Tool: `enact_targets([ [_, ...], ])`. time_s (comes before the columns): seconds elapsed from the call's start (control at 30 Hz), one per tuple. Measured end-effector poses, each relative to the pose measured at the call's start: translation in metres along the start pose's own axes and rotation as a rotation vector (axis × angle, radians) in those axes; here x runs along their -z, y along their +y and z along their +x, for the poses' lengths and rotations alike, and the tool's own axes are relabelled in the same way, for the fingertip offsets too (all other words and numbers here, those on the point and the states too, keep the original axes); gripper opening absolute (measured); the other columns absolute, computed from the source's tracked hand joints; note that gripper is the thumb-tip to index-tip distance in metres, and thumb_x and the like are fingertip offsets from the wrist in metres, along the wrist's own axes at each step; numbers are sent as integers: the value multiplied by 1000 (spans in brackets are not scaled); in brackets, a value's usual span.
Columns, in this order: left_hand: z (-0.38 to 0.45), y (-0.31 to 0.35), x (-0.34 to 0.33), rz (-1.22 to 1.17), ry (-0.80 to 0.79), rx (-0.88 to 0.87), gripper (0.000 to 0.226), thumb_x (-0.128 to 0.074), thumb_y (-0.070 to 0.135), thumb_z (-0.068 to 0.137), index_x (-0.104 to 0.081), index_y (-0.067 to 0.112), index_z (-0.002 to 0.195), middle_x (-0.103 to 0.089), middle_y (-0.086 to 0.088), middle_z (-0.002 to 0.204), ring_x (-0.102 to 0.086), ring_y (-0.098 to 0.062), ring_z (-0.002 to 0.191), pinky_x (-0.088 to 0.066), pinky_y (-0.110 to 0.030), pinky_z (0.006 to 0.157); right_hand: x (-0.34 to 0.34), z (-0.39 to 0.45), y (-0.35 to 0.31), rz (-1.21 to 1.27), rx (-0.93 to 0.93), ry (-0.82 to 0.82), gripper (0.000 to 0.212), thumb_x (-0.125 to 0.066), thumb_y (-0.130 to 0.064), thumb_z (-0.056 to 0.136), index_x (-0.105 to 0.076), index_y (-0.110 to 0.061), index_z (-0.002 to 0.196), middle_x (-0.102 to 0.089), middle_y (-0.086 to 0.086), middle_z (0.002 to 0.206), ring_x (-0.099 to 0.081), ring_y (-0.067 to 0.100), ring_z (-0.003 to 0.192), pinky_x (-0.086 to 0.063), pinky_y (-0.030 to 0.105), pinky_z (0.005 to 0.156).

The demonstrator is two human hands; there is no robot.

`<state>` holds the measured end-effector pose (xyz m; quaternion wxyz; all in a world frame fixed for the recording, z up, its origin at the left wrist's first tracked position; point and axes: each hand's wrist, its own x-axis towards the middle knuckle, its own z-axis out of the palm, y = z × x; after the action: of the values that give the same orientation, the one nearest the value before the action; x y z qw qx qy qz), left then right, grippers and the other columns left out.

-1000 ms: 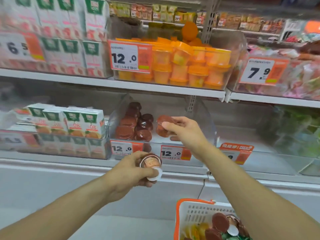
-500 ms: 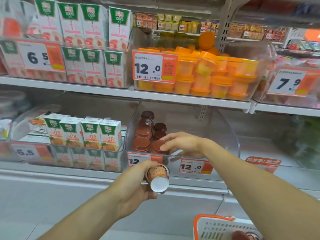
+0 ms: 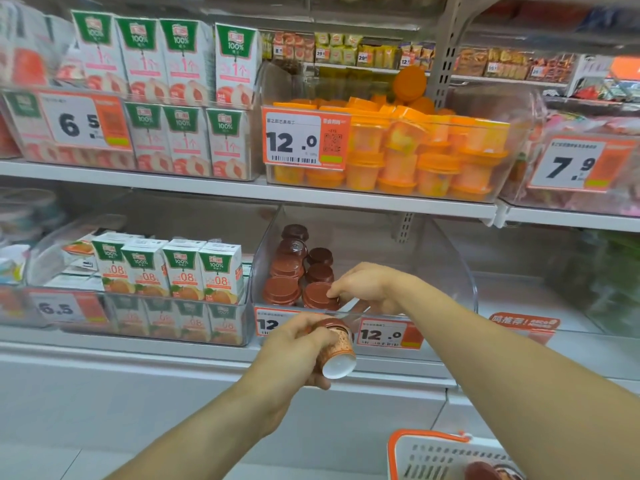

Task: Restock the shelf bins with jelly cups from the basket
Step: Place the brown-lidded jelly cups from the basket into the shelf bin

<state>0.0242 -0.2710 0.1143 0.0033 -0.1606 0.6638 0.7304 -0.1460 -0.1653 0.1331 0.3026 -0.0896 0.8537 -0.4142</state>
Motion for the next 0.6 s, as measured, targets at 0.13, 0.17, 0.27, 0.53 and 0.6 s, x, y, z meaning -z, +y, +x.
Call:
enact_targets([
  [0.13,-2,0,-3,93,45,-162,19,-63,10,91,-73,25,96,-72,-3,92,-62,-18,71,-57,-31,60,-4,2,1,0,-10,12,36,-69,-27,88,-66,-2,113,-69,21,112,-69,28,68,-61,38,71],
  [0.17,-3,-1,-4,131,69,-224,20,-64,10,91,-72,28,97,-71,0,93,-63,-17,73,-59,-31,61,-2,1,3,-13,-12,7,40,-69,-33,90,-65,-2,115,-69,20,112,-70,29,76,-61,41,77],
  [0.27,0,-1,-2,226,160,-418,25,-70,16,88,-69,37,102,-64,4,106,-65,-11,82,-60,-35,76,6,-14,3,-143,65,110,51,-56,-54,95,-60,-8,118,-70,11,112,-71,28,94,-58,44,85],
  [0.53,12,4,-1,449,318,-844,60,-85,17,76,-57,34,126,-48,17,121,-57,1,105,-44,-6,82,17,-85,0,115,332,-251,41,-65,-41,91,-66,-7,115,-73,14,103,-70,29,89,-55,37,78],
  [0.6,18,3,-3,443,333,-837,68,-86,19,74,-49,37,129,-48,16,125,-56,0,108,-45,-8,85,16,-82,3,215,352,-252,36,-72,-29,87,-66,-7,115,-73,18,105,-68,30,90,-56,35,80],
])
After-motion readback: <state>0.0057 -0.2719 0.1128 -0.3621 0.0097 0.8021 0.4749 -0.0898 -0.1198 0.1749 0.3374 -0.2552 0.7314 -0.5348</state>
